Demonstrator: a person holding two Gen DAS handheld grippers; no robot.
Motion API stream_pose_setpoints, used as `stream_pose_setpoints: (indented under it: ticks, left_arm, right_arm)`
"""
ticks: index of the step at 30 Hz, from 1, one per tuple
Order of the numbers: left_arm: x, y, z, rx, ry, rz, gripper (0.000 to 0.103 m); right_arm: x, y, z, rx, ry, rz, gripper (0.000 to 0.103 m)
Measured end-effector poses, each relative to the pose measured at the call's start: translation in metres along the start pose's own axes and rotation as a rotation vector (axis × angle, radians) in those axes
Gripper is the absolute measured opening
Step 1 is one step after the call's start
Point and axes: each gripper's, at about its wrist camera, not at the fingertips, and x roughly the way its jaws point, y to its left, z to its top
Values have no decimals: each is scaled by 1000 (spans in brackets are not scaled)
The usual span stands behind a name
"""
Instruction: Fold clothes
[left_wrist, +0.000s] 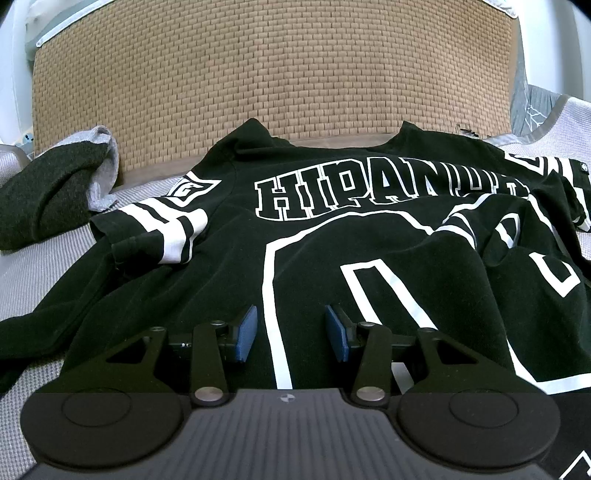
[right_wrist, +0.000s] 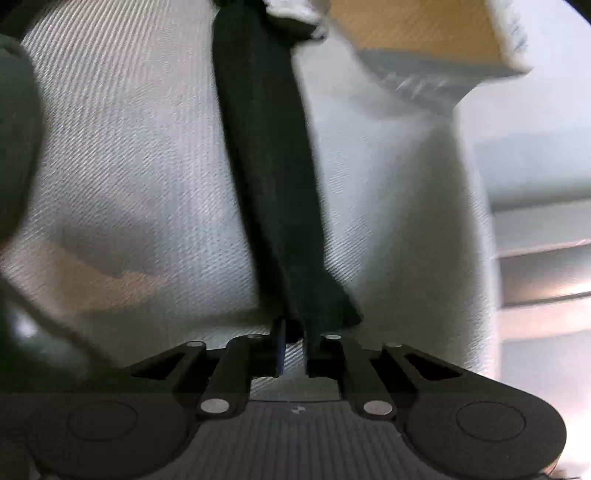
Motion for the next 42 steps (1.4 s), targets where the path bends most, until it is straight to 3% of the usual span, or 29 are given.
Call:
stream_pose_setpoints:
  ticks: [3, 6, 10, 13, 17, 22, 29, 35, 39, 42]
  left_arm:
    - [0, 1, 0, -1, 0, -2, 46]
    - [0, 1, 0, 0, -1, -1, 46]
    - [0, 0, 0, 1, -2, 0, 46]
    - [0, 0, 0, 0, -1, 1, 46]
    - [0, 0, 0, -1, -2, -1, 46]
    - [0, 0, 0, -5, -4, -2, 46]
    - [2, 0, -1, -5, -8, -2, 46]
    - [1, 1, -1, -5, -13, 0, 46]
    - [0, 1, -1, -4, -14, 0, 46]
    - [0, 1, -1, -5, -14, 0, 46]
  right_arm:
    - [8, -5, 0, 30, 35, 33, 19]
    - [-2, -15, 1, 104, -4, 44, 23]
    - [-15, -24, 18, 231, -139, 80, 35]
    - [-21, -30, 40, 359, -258, 153, 38]
    - [-11, -17, 76, 528, -349, 297, 38]
    - [24, -36, 127, 760, -426, 543, 38]
    - [68, -58, 159, 1176, -460, 774, 40]
    - [104, -60, 180, 1390, -443, 914, 51]
    - [120, -53, 189, 1445, -416, 978, 49]
    - [123, -51, 195, 1444, -404, 940, 20]
